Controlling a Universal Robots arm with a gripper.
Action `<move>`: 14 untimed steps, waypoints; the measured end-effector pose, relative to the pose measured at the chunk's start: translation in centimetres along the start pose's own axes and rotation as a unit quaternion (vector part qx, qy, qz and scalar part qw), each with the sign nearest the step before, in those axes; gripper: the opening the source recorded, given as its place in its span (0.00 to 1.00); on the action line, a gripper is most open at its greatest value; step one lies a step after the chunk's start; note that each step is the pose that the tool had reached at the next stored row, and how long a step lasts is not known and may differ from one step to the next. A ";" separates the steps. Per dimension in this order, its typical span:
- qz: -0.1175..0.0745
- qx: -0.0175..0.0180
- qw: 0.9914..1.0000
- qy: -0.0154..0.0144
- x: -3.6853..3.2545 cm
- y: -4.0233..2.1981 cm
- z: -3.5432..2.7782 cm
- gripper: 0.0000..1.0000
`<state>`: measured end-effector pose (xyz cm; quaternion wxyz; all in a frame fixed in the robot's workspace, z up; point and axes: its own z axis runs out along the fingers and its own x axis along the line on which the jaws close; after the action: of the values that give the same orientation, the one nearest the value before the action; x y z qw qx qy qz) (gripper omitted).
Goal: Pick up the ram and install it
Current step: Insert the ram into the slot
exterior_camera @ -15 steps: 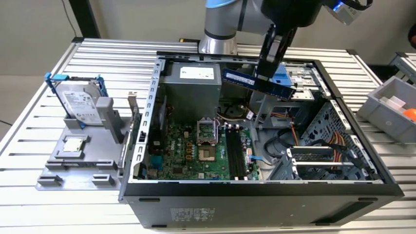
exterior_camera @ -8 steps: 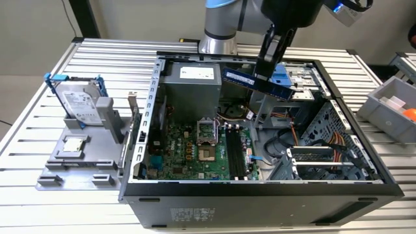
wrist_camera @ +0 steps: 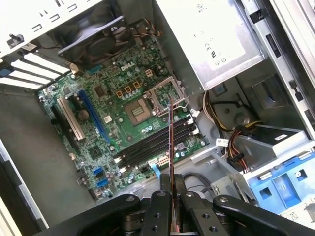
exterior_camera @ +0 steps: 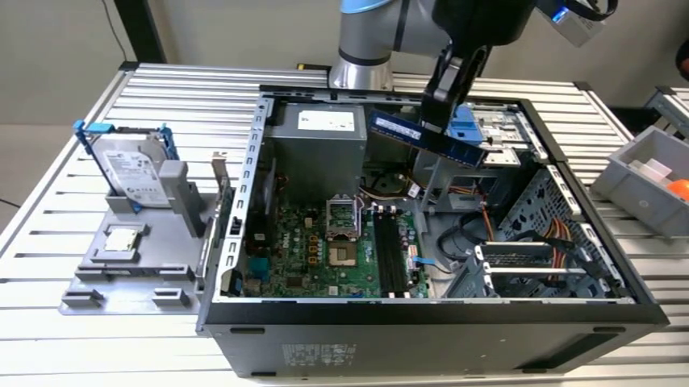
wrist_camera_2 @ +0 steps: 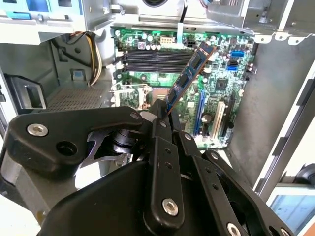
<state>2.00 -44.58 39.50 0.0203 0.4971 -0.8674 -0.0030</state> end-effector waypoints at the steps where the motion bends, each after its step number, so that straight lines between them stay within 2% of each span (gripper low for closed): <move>1: 0.003 0.000 1.000 0.000 0.00 0.00 0.00 0.00; 7: 0.025 -0.001 1.000 -0.001 0.00 0.00 0.01 0.00; 14: 0.048 -0.002 0.999 -0.001 0.00 0.00 0.01 0.00</move>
<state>2.00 -44.58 39.49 0.0202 0.4548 -0.8903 -0.0039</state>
